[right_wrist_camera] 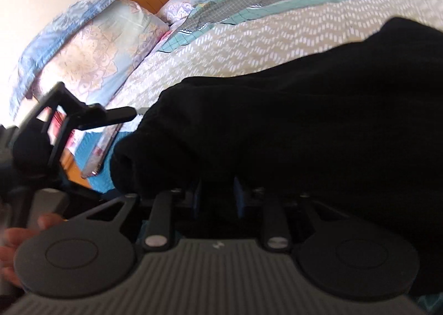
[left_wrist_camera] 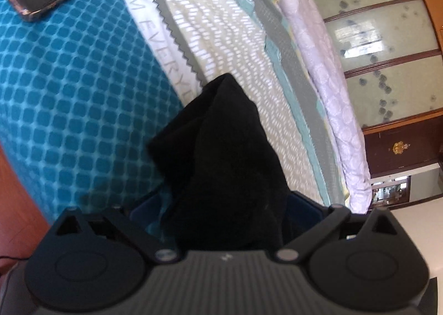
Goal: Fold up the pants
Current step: 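Fold the pants over with the right gripper toward the left gripper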
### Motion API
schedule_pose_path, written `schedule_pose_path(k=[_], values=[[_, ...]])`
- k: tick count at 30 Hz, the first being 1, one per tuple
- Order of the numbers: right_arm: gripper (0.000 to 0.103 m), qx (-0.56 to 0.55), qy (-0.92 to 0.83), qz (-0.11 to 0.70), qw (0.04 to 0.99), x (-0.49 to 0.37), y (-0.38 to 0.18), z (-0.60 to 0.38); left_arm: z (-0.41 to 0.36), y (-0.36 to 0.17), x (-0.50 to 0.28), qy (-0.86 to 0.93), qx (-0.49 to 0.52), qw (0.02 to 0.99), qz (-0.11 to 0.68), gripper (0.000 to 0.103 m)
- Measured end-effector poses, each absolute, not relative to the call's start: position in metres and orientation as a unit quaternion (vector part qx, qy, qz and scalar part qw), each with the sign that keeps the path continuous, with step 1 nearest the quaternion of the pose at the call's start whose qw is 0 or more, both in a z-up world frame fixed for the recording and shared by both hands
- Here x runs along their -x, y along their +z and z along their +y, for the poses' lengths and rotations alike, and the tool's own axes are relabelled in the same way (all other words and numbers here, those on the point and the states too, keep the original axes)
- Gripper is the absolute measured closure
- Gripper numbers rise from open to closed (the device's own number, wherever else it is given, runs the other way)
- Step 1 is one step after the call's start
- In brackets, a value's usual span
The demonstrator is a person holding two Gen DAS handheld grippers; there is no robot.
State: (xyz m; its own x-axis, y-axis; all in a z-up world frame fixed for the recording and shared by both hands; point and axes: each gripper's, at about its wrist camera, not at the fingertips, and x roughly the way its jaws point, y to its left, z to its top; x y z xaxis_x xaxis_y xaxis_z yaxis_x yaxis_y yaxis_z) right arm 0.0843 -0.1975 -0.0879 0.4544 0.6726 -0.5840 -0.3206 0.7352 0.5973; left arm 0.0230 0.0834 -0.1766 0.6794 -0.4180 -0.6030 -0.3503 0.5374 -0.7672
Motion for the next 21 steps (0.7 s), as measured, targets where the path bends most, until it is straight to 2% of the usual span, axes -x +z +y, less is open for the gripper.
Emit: schedule_pose_path(k=[2, 4, 5, 8, 13, 17, 21], values=[[0.077, -0.237, 0.3, 0.433, 0.816, -0.091, -0.095, -0.206, 0.079, -0.179, -0.031, -0.019, 0.472, 0.783, 0.404, 0.038], [0.077, -0.267, 0.296, 0.434, 0.808, -0.083, -0.105, -0.209, 0.072, -0.181, -0.037, -0.018, 0.458, 0.789, 0.41, 0.05], [0.077, -0.277, 0.295, 0.435, 0.805, -0.083, -0.107, -0.211, 0.069, -0.18, -0.038, -0.025, 0.457, 0.791, 0.407, 0.053], [0.078, -0.301, 0.294, 0.434, 0.797, -0.082, -0.112, -0.215, 0.052, -0.163, -0.036, -0.061, 0.426, 0.816, 0.386, 0.057], [0.078, -0.32, 0.286, 0.42, 0.8, -0.066, -0.106, -0.225, -0.027, -0.106, -0.04, -0.168, 0.262, 0.882, 0.354, 0.07], [0.075, -0.333, 0.263, 0.39, 0.817, -0.043, -0.098, -0.26, -0.118, -0.089, -0.042, -0.256, 0.125, 0.885, 0.368, 0.07], [0.068, -0.323, 0.214, 0.383, 0.838, -0.008, -0.096, -0.313, -0.18, -0.099, -0.041, -0.32, 0.067, 0.856, 0.402, 0.066]])
